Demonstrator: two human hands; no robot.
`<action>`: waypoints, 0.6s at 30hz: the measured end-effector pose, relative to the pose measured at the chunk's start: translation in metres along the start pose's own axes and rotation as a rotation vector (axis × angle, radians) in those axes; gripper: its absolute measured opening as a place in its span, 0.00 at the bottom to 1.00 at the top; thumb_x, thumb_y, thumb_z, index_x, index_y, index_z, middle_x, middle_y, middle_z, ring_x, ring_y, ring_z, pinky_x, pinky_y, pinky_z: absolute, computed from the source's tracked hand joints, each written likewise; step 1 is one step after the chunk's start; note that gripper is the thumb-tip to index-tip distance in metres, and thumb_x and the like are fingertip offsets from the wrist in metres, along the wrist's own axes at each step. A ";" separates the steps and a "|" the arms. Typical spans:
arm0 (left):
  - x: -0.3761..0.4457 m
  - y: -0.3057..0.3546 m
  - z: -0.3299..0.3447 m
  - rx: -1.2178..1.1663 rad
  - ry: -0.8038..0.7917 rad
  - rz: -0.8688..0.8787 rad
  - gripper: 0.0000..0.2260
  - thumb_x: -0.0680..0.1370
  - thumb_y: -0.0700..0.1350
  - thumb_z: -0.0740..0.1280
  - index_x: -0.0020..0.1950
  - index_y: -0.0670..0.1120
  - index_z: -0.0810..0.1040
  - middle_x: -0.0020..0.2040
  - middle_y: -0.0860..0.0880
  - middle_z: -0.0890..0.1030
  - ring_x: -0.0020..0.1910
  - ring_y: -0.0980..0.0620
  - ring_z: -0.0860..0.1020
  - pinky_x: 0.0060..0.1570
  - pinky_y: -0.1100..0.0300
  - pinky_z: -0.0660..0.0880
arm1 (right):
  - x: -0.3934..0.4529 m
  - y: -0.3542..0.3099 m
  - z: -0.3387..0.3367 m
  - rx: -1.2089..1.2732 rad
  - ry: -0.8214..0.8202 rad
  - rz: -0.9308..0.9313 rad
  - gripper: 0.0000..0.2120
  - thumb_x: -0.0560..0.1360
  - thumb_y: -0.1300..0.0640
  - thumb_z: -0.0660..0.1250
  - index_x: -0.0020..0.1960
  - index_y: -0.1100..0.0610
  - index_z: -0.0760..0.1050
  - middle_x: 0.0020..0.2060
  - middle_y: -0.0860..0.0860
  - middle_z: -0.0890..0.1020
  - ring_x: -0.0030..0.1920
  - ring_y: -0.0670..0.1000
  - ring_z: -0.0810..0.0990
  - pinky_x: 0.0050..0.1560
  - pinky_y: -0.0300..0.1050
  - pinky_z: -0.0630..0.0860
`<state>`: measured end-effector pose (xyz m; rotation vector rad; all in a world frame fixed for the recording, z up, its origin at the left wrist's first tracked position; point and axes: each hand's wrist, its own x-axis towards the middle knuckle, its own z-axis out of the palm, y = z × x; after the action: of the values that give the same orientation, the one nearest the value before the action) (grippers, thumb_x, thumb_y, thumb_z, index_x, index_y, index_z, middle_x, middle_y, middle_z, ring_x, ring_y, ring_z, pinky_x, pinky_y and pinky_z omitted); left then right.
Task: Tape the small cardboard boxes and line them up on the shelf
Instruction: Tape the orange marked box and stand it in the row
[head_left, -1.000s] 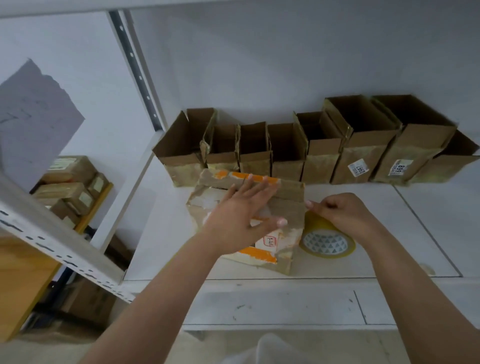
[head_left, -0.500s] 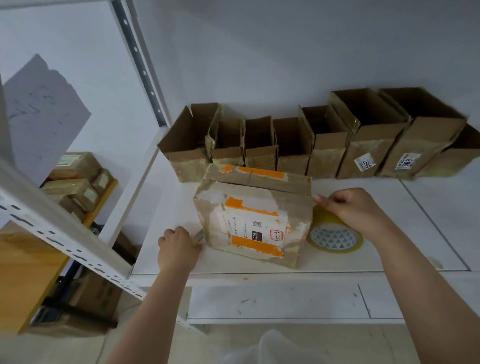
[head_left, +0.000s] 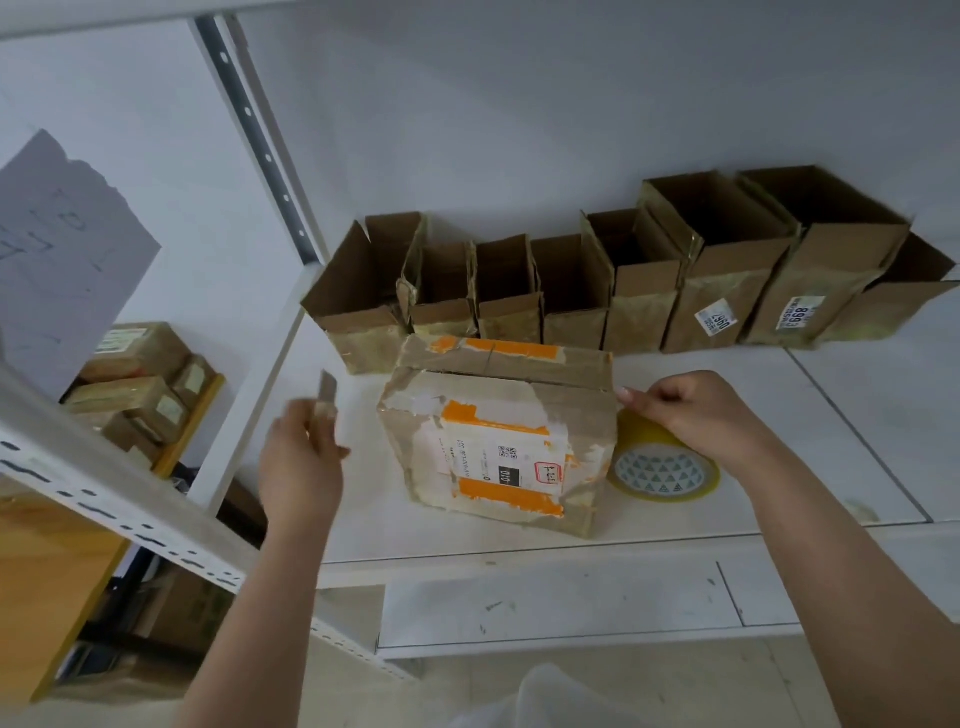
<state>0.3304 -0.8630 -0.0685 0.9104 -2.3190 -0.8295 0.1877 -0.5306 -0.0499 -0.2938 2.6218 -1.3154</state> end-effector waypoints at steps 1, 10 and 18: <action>0.005 0.015 -0.009 -0.023 0.048 0.062 0.09 0.83 0.52 0.55 0.55 0.51 0.72 0.45 0.50 0.80 0.38 0.53 0.79 0.38 0.53 0.74 | 0.001 0.001 0.000 -0.007 0.006 -0.004 0.31 0.65 0.32 0.68 0.40 0.62 0.82 0.36 0.61 0.83 0.40 0.59 0.82 0.38 0.45 0.73; -0.022 0.160 0.002 -0.236 -0.629 0.536 0.15 0.83 0.53 0.57 0.47 0.51 0.81 0.28 0.60 0.75 0.29 0.62 0.73 0.35 0.62 0.72 | 0.000 0.001 -0.004 0.020 -0.053 -0.011 0.27 0.70 0.36 0.69 0.40 0.63 0.82 0.37 0.62 0.83 0.36 0.53 0.81 0.39 0.43 0.75; -0.035 0.187 0.067 -0.217 -0.939 0.433 0.17 0.85 0.49 0.55 0.42 0.46 0.77 0.26 0.55 0.75 0.23 0.61 0.70 0.30 0.65 0.69 | -0.016 0.023 -0.032 0.352 -0.304 0.037 0.17 0.68 0.48 0.71 0.53 0.56 0.83 0.46 0.53 0.86 0.50 0.54 0.84 0.52 0.44 0.76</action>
<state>0.2320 -0.7043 0.0069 -0.1637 -2.9154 -1.4737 0.1929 -0.4881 -0.0479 -0.3537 2.0958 -1.5492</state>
